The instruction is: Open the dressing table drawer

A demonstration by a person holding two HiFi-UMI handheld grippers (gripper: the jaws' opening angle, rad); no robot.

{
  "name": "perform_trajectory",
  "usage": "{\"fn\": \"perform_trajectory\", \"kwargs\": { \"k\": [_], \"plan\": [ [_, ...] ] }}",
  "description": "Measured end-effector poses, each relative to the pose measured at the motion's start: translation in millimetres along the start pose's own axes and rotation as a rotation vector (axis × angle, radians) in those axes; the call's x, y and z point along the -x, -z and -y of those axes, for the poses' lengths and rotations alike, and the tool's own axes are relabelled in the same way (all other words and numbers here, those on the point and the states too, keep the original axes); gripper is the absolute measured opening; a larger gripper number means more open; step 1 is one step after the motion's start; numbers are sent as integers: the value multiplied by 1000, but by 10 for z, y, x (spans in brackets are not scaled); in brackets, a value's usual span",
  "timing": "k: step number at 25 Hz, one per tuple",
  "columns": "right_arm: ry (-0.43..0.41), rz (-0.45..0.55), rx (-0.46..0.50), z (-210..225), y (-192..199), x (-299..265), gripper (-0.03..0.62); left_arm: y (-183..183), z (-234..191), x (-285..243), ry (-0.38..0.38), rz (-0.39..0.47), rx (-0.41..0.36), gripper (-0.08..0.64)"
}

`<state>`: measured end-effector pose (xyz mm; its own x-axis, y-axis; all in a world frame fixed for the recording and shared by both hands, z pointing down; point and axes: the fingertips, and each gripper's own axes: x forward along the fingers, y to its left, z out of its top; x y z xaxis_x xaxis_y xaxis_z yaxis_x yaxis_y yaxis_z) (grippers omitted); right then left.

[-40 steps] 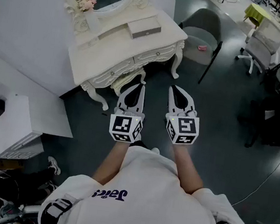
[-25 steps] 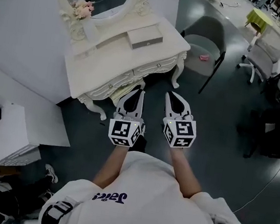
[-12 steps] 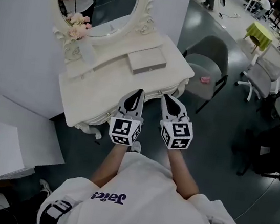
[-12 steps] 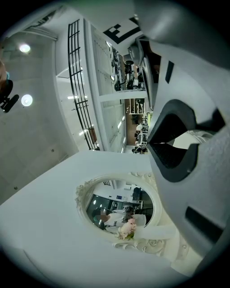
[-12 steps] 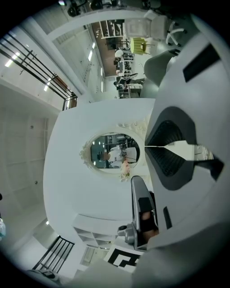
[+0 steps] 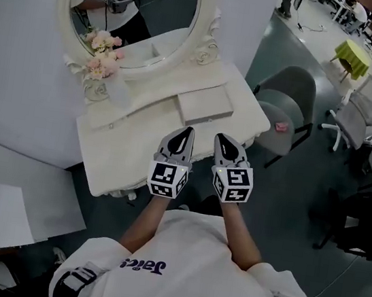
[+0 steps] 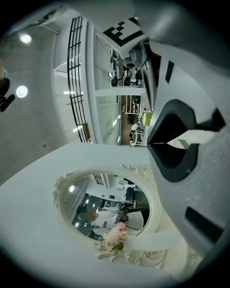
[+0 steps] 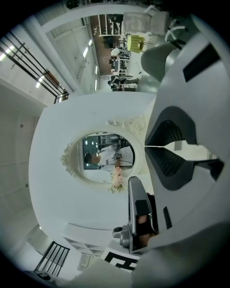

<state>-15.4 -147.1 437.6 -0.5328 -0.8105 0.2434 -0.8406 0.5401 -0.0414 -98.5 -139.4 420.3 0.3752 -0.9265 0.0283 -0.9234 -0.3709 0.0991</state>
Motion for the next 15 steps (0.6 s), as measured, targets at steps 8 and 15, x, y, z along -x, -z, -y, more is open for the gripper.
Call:
{"fn": "perform_trajectory", "kwargs": {
  "k": [8,15],
  "plan": [
    [-38,-150,-37,437,593,-768,15,623,-259,-697,49,-97,46,15],
    [-100,-308,-23,788,1201,-1431,15,947,-611,-1295,-23,-102,91,15]
  ]
}}
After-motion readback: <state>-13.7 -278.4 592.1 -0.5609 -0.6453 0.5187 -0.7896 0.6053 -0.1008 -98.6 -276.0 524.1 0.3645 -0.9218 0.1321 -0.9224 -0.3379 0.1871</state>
